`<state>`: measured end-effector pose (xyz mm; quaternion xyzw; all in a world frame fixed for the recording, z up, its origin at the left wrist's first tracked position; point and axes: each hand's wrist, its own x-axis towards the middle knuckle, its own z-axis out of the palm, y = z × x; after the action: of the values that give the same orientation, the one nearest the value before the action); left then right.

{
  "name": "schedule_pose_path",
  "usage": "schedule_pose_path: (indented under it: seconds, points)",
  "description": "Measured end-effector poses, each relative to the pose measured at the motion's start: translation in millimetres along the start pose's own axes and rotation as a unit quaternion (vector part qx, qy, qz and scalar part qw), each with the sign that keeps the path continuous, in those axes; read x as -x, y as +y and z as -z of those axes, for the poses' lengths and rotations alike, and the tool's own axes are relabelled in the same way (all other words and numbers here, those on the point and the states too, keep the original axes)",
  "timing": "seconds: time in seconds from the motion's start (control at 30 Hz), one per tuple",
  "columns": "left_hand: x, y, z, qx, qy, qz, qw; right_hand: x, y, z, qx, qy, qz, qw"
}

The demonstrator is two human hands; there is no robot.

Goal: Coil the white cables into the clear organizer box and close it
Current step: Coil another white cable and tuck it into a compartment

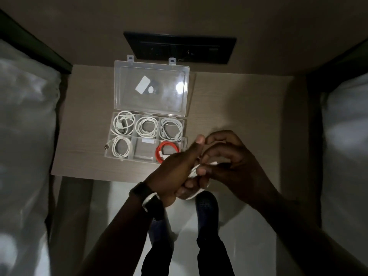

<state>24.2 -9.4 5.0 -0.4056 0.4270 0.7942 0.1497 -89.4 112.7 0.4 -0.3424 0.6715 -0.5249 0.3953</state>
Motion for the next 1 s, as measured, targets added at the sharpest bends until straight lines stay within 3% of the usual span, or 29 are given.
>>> schedule_pose_path:
  seconds: [0.07,0.13,0.4,0.53,0.63,0.7,0.83,0.93,1.0]
  points:
    - [5,-8,12,-0.002,-0.028,0.025,0.999,2,4,-13,-0.125,-0.042,-0.067,0.989]
    - [13,-18,23,0.019,-0.021,0.025,0.999,0,8,-26,-0.151,-0.083,-0.1,0.98]
    - [18,-40,49,0.063,0.224,0.031,0.972,-31,20,-78,-0.129,-0.105,-0.127,0.978]
    - [10,-42,57,0.056,0.315,-0.041,0.946,-49,27,-94,-0.077,-0.075,-0.103,0.989]
    - [6,-43,78,0.087,0.391,-0.127,0.907,-64,31,-104,-0.031,-0.03,-0.096,0.994]
    - [7,-44,97,0.105,0.385,-0.17,0.901,-76,35,-112,0.008,0.001,-0.113,0.994]
    - [5,-50,125,-0.032,0.381,-0.231,0.895,-103,44,-131,0.12,0.068,-0.108,0.985]
    - [2,-59,140,-0.229,0.42,-0.264,0.838,-115,52,-153,0.156,0.087,-0.075,0.981]
    - [-1,-63,143,-0.298,0.418,-0.286,0.809,-118,56,-164,0.189,0.083,-0.039,0.978]
